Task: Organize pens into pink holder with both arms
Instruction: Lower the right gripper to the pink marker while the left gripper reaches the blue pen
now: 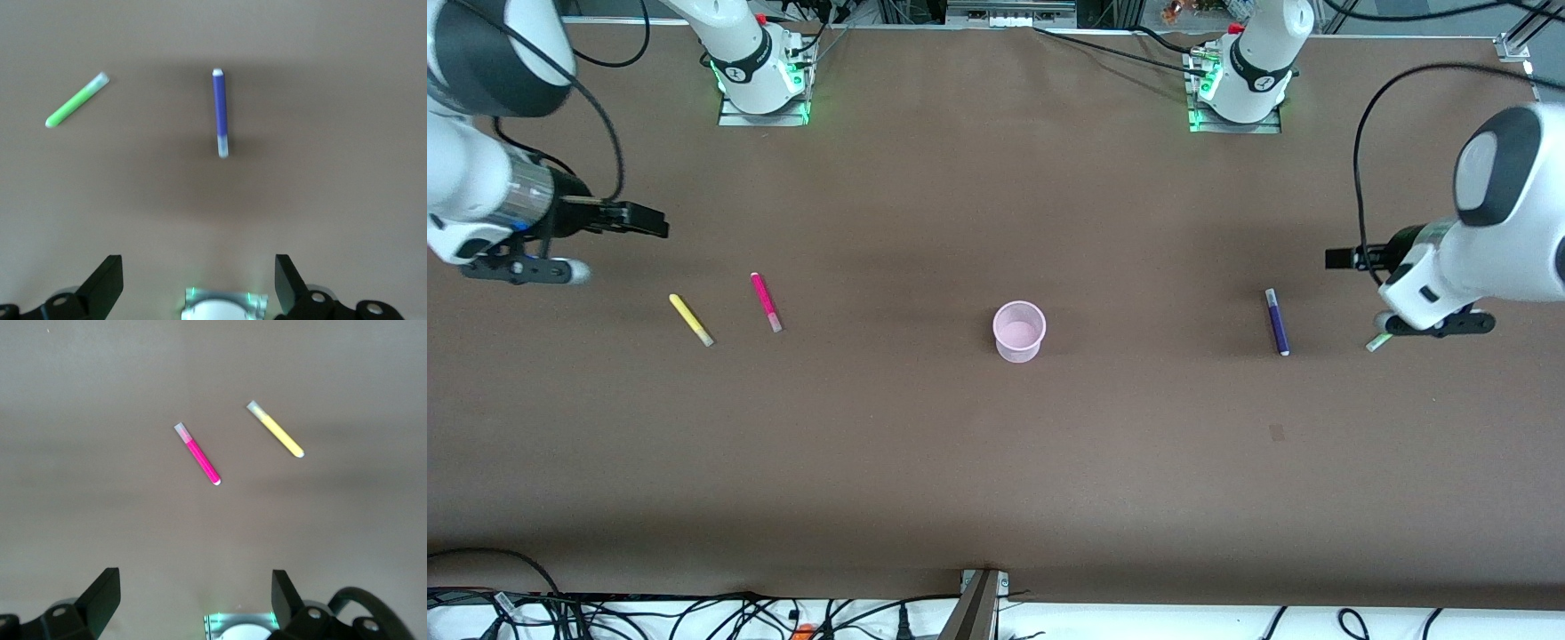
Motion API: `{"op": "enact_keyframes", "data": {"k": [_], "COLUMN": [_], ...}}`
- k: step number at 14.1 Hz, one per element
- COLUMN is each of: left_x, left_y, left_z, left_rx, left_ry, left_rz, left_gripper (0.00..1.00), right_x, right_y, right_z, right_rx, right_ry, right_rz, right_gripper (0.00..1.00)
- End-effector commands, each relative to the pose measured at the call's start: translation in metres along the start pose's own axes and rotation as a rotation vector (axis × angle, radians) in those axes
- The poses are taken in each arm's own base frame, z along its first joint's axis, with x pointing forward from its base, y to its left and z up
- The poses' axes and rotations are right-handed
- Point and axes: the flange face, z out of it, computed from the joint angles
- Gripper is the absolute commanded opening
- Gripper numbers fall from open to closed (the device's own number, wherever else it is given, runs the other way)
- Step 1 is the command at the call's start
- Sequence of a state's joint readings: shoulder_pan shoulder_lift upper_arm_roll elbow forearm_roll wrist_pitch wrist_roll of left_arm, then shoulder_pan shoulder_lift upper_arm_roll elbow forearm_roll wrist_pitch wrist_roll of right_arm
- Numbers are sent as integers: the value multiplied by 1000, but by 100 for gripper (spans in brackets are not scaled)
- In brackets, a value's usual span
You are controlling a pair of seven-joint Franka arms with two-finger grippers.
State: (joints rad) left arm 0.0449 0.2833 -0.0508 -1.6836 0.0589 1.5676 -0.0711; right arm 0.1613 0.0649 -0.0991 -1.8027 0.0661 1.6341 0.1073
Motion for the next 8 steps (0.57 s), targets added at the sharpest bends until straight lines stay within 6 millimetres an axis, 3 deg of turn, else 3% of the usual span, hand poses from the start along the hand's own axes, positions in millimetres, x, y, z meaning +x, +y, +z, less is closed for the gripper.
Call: {"op": "enact_keyframes", "data": {"k": [1,3,8], "left_x": [3,15,47], "left_y": [4,7,14], "left_z": [39,72,146], "left_rx": [16,35,51], "left_ry": [83,169,261], "left_rz": [21,39,82], "left_gripper": [100,100,100], "right_x": [-29,-30,-19], "right_y": [-12,-22,-9], "right_z": [52,91,182], "right_rx": [-1,-8,-12], "right_ry": [7,14,92], "right_rz": [-54,-80,-166], "right_gripper": [100,100,100]}}
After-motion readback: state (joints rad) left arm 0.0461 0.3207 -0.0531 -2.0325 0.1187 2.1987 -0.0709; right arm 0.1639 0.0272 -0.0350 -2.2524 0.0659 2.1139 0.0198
